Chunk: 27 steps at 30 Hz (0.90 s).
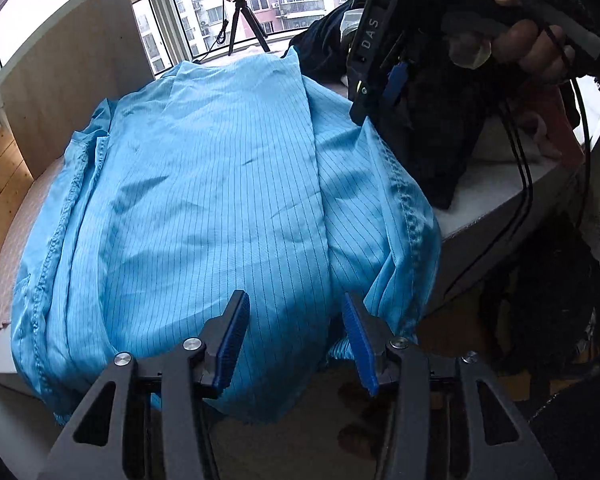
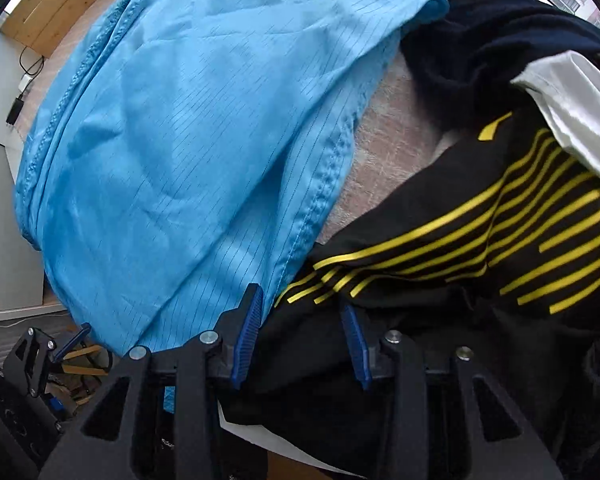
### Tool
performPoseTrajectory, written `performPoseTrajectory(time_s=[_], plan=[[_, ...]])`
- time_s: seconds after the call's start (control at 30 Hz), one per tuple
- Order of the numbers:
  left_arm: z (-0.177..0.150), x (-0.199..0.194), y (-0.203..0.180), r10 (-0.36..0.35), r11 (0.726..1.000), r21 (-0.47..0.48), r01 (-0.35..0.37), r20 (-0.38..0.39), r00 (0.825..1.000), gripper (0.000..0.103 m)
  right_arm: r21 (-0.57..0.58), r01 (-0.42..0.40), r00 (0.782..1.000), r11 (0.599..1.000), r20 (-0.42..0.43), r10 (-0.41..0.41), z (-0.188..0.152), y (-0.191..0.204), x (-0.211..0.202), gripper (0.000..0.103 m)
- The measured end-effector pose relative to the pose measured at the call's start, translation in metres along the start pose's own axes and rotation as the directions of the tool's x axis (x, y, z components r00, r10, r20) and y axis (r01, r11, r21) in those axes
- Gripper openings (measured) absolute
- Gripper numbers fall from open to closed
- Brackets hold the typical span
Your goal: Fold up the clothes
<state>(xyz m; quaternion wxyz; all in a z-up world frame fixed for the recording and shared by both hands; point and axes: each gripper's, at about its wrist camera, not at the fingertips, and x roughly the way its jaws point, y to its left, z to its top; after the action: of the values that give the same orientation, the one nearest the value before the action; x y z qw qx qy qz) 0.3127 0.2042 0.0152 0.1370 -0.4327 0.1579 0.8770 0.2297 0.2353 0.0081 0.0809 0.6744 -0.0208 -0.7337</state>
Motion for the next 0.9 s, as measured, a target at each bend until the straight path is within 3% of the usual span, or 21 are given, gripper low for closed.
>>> performPoseTrajectory(time_s=[0.07, 0.2, 0.27, 0.33, 0.43, 0.6, 0.7, 0.77, 0.83, 0.9], plan=[[0.002, 0.003, 0.001, 0.025, 1.0, 0.001, -0.025, 0.0, 1.0, 0.049, 0.046, -0.075, 0.996, 0.996, 0.05, 0.073, 0.001, -0.01, -0.018, 0.039], [0.004, 0.001, 0.003, 0.038, 0.999, 0.001, -0.038, 0.014, 0.999, 0.05, 0.069, -0.092, 0.982, 0.993, 0.169, 0.079, 0.031, -0.021, -0.046, 0.041], [0.006, 0.002, 0.003, 0.016, 1.0, -0.005, -0.016, 0.01, 1.0, 0.039, 0.115, -0.122, 0.977, 0.986, 0.189, 0.099, 0.059, -0.032, -0.043, 0.042], [0.008, 0.005, 0.005, -0.023, 1.0, -0.021, 0.023, 0.003, 1.0, 0.008, 0.157, -0.1, 0.979, 0.983, 0.191, 0.069, 0.09, -0.041, -0.034, 0.042], [0.007, 0.004, 0.012, -0.079, 0.995, -0.061, 0.079, 0.0, 0.997, 0.001, 0.2, -0.06, 0.983, 0.978, 0.183, 0.023, 0.123, -0.054, -0.02, 0.042], [0.012, -0.022, 0.027, -0.253, 0.954, -0.151, 0.257, 0.049, 0.966, 0.001, 0.215, -0.053, 0.979, 0.975, 0.206, 0.007, 0.146, -0.069, -0.017, 0.042], [0.012, -0.028, 0.016, -0.334, 0.936, -0.109, 0.336, 0.031, 0.942, 0.004, 0.188, -0.04, 0.98, 0.981, 0.201, 0.002, 0.152, -0.072, -0.015, 0.042], [0.011, -0.031, 0.012, -0.315, 0.946, -0.08, 0.314, 0.005, 0.949, 0.007, 0.163, -0.021, 0.982, 0.986, 0.187, -0.01, 0.154, -0.071, -0.01, 0.042], [0.006, -0.037, 0.026, -0.259, 0.96, -0.112, 0.257, -0.002, 0.966, 0.029, 0.14, -0.005, 0.985, 0.99, 0.174, -0.02, 0.153, -0.071, -0.007, 0.042], [0.001, -0.047, 0.054, -0.182, 0.965, -0.191, 0.182, 0.015, 0.983, 0.033, 0.139, -0.009, 0.984, 0.99, 0.179, -0.016, 0.152, -0.075, -0.008, 0.042]])
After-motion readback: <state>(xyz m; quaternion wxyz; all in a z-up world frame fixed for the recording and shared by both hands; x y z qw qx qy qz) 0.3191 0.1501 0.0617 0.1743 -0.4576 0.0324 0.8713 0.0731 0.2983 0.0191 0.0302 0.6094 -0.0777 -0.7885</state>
